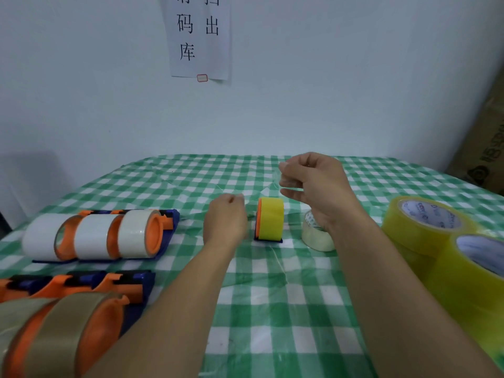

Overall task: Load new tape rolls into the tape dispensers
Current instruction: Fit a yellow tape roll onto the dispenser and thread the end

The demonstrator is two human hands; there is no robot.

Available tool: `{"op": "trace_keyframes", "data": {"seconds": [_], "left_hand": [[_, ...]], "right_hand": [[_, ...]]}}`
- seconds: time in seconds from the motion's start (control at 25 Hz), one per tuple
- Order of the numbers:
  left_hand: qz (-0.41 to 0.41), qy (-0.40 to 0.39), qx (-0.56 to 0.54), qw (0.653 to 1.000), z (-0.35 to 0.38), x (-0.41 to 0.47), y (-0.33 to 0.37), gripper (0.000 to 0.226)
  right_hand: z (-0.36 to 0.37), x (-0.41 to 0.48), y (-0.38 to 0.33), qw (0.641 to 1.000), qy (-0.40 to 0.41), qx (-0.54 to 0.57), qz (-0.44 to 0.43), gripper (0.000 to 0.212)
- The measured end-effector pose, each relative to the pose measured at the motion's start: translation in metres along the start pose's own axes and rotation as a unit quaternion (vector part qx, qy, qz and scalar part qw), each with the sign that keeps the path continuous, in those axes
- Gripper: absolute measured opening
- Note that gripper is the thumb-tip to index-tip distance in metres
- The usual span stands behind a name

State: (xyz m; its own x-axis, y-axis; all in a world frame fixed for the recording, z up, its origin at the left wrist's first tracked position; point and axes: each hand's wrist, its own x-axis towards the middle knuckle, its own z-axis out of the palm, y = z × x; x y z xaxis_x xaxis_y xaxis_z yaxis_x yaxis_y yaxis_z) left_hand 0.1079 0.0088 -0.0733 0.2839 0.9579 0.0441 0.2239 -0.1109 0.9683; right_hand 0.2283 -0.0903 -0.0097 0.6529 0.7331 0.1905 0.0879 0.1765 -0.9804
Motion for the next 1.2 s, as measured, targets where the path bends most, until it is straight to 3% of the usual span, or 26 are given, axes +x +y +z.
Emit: {"op": "trace_keyframes", "data": {"seconds": [0.12,0.2,0.32,0.48,0.76,0.88,1.04,1.2], "left_hand": [[-0.063,-0.040,-0.208,0.975,-0.018,-0.033,0.028,0.039],[-0.091,-0.112,-0.251,0.957,-0.029,-0.054,0.038,0.039],[-0.105,-0.172,-0.258,0.945,-0.035,-0.075,0.034,0.020],[-0.125,-0.167,-0.254,0.944,-0.031,-0.082,0.017,0.013],[-0.044,-0.161,-0.153,0.974,-0.026,-0.069,0.007,0.008],[-0.038,-0.156,-0.158,0.974,-0.026,-0.067,0.003,0.008],[-0.062,-0.168,-0.211,0.961,-0.030,-0.067,-0.007,0.007],[-0.078,-0.182,-0.234,0.952,-0.035,-0.071,-0.013,0.008]], "right_hand": [[0.014,-0.014,-0.003,0.998,-0.006,-0.047,-0.035,0.011],[0.018,-0.029,0.003,0.996,-0.011,-0.072,-0.044,0.011],[0.015,-0.053,0.021,0.996,-0.002,-0.080,-0.033,0.010],[0.010,-0.070,0.039,0.997,0.007,-0.072,-0.021,0.015],[-0.005,-0.077,0.055,0.990,-0.096,0.067,0.084,0.022],[-0.011,-0.077,0.056,0.991,-0.090,0.080,0.061,0.019],[-0.013,-0.078,0.058,0.998,-0.069,0.012,0.003,0.010],[-0.010,-0.078,0.063,0.997,-0.078,-0.014,0.018,0.006]]}}
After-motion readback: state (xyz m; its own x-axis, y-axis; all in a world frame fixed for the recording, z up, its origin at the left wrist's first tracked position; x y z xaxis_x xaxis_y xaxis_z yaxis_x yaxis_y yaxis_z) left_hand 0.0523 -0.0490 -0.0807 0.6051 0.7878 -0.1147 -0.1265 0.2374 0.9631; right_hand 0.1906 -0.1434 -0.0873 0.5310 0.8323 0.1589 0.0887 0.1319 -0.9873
